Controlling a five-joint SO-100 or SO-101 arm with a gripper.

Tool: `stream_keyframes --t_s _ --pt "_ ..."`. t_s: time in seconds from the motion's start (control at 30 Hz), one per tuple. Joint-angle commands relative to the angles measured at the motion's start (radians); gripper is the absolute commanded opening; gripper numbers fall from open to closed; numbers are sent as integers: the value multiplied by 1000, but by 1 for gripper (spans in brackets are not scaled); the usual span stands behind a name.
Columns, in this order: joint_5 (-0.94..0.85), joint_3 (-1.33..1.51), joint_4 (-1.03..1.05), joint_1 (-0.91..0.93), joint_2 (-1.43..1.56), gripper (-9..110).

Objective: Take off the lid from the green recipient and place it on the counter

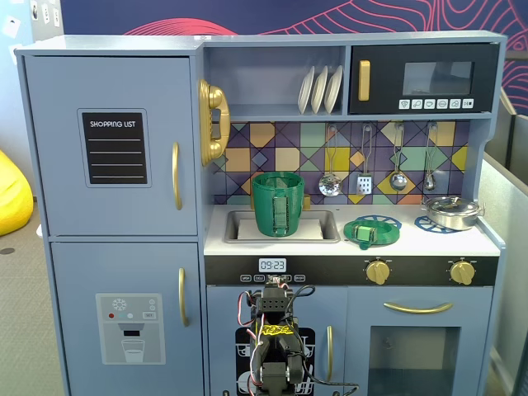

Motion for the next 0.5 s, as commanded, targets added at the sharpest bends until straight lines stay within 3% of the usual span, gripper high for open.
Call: stream_keyframes --t_s 0.0,0.47 --pt "35 2 179 34 -11 9" --pt "40 2 179 74 -11 9"
